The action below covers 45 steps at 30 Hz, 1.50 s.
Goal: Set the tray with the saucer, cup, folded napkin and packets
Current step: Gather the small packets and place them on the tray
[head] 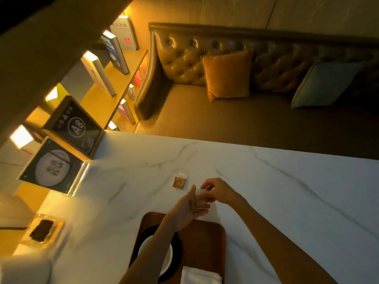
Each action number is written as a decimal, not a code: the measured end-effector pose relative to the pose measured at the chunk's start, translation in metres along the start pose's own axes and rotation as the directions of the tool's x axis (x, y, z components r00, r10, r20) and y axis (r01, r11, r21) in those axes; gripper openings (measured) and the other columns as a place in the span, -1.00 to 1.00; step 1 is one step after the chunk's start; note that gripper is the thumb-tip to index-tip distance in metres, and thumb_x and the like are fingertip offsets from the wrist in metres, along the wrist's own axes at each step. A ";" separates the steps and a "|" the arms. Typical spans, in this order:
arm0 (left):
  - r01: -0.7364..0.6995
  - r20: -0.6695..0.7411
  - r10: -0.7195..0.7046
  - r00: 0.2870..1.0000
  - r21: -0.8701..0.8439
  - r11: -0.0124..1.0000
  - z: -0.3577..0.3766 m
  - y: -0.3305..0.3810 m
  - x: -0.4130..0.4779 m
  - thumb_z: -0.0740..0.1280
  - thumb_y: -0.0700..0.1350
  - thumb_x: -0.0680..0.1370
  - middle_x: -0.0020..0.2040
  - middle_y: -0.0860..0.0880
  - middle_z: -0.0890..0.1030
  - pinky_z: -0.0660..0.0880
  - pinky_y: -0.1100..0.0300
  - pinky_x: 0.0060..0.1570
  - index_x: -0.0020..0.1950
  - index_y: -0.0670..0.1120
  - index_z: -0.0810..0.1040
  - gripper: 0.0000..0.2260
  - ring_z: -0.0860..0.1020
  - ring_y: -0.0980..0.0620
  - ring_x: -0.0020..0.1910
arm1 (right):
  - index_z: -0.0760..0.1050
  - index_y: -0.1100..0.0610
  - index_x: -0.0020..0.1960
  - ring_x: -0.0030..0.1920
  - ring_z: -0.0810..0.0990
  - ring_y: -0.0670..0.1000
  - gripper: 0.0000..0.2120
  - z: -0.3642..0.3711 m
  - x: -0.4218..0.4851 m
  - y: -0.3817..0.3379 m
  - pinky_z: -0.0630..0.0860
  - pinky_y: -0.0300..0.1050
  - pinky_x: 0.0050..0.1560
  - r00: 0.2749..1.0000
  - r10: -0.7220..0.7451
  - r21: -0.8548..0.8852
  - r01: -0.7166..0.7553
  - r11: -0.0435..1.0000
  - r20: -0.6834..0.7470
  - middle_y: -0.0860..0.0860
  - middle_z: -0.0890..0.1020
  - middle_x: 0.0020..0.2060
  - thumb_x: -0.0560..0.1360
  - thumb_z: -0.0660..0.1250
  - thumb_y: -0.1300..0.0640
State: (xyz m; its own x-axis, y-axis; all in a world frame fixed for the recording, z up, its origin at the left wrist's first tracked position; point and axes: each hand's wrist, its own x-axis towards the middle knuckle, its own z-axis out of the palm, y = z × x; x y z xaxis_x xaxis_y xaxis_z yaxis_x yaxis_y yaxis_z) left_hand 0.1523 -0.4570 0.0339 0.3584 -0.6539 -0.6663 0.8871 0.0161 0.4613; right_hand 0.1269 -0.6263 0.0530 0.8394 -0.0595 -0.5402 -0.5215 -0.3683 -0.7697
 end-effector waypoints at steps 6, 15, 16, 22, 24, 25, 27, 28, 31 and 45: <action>-0.126 -0.072 0.137 0.988 0.150 0.981 -0.044 0.031 -0.035 0.29 -0.17 0.59 0.13 -0.26 0.59 0.59 0.02 0.07 0.30 -0.30 0.47 -0.68 0.62 -0.13 0.02 | 0.61 0.07 -0.10 -0.40 0.57 -0.15 -0.80 0.053 0.025 -0.044 0.49 -0.33 -0.42 0.997 -0.059 -0.133 0.052 0.990 -0.046 -0.06 0.61 -0.34 0.36 0.48 -0.01; -0.081 -0.174 0.096 0.980 0.094 0.992 -0.103 0.066 -0.030 0.15 -0.27 0.64 -0.01 -0.28 0.62 0.65 0.00 -0.12 0.12 -0.33 0.47 -0.83 0.65 -0.17 -0.11 | 0.61 0.22 0.02 -0.17 0.67 0.09 -0.77 0.079 0.067 -0.055 0.65 0.02 -0.07 0.947 0.184 0.071 -0.171 0.983 -0.263 0.16 0.69 -0.13 0.43 0.44 0.11; -0.070 -0.197 0.083 0.977 0.076 0.995 -0.109 0.068 -0.029 0.14 -0.27 0.64 -0.03 -0.29 0.61 0.65 -0.02 -0.12 0.13 -0.34 0.44 -0.84 0.64 -0.18 -0.13 | 0.61 0.22 0.01 -0.12 0.66 0.12 -0.79 0.082 0.073 -0.050 0.63 0.02 -0.04 0.900 0.220 0.026 -0.227 0.973 -0.376 0.16 0.69 -0.11 0.44 0.42 0.12; 0.007 -0.255 0.003 0.967 0.039 0.999 -0.149 0.075 -0.027 0.14 -0.24 0.64 -0.07 -0.27 0.57 0.63 -0.04 -0.10 0.11 -0.27 0.40 -0.88 0.60 -0.15 -0.18 | 0.49 0.22 0.07 0.02 0.61 0.18 -0.69 0.107 0.094 -0.039 0.49 -0.04 -0.07 0.713 0.413 0.070 -0.458 0.886 -0.567 0.18 0.64 0.01 0.48 0.37 0.00; 0.017 -0.258 -0.007 0.966 0.037 0.999 -0.163 0.077 -0.025 0.13 -0.24 0.64 -0.09 -0.25 0.58 0.63 -0.03 -0.11 0.11 -0.28 0.40 -0.86 0.60 -0.13 -0.20 | 0.47 0.23 0.07 0.02 0.61 0.21 -0.68 0.117 0.102 -0.042 0.51 -0.01 -0.09 0.675 0.416 0.068 -0.478 0.875 -0.609 0.20 0.63 0.01 0.47 0.39 0.02; 0.018 -0.254 -0.008 0.967 0.038 0.999 -0.169 0.078 -0.024 0.12 -0.24 0.64 -0.10 -0.25 0.58 0.63 -0.03 -0.12 0.11 -0.28 0.40 -0.85 0.60 -0.13 -0.20 | 0.46 0.25 0.08 0.02 0.61 0.23 -0.68 0.121 0.106 -0.044 0.52 0.02 -0.08 0.660 0.413 0.062 -0.487 0.871 -0.627 0.22 0.63 0.02 0.47 0.39 0.05; 0.012 -0.242 -0.004 0.970 0.032 0.999 -0.178 0.080 -0.023 0.11 -0.22 0.64 -0.10 -0.23 0.58 0.62 -0.03 -0.12 0.13 -0.27 0.40 -0.84 0.60 -0.12 -0.21 | 0.43 0.30 0.13 0.07 0.60 0.27 -0.67 0.125 0.117 -0.049 0.53 0.09 -0.01 0.640 0.426 0.052 -0.517 0.854 -0.639 0.26 0.61 0.07 0.48 0.38 0.11; 0.005 -0.236 0.000 0.972 0.018 1.000 -0.181 0.081 -0.024 0.11 -0.22 0.64 -0.10 -0.23 0.58 0.62 -0.02 -0.12 0.13 -0.27 0.40 -0.84 0.60 -0.12 -0.20 | 0.42 0.32 0.16 0.10 0.58 0.29 -0.65 0.125 0.122 -0.051 0.53 0.11 0.04 0.633 0.449 0.061 -0.536 0.842 -0.631 0.28 0.60 0.10 0.48 0.38 0.13; -0.024 -0.208 0.012 0.978 -0.055 0.998 -0.185 0.084 -0.033 0.11 -0.19 0.66 -0.11 -0.22 0.58 0.62 0.00 -0.13 0.10 -0.26 0.40 -0.84 0.59 -0.12 -0.19 | 0.46 0.32 0.21 0.14 0.57 0.29 -0.60 0.121 0.126 -0.051 0.51 0.10 0.11 0.648 0.518 0.131 -0.548 0.826 -0.558 0.27 0.59 0.14 0.45 0.42 0.16; -0.308 -0.037 0.315 0.949 0.123 0.943 -0.088 0.091 -0.143 0.29 0.28 0.46 0.25 -0.24 0.56 0.53 -0.04 0.16 0.31 -0.14 0.49 -0.40 0.55 -0.15 0.20 | 0.55 0.19 -0.06 -0.22 0.67 0.14 -0.77 0.123 -0.031 -0.154 0.64 0.04 -0.13 0.931 0.006 0.313 0.117 0.942 -0.365 0.16 0.69 -0.20 0.36 0.52 0.16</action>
State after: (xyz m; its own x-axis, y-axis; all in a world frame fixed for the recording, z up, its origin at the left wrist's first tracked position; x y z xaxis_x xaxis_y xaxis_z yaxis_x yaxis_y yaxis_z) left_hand 0.2079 -0.2955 0.1196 0.6298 -0.5869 -0.5088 0.6908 0.1237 0.7124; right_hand 0.1627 -0.4532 0.1463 0.8345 -0.3961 -0.3831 -0.4410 -0.0632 -0.8953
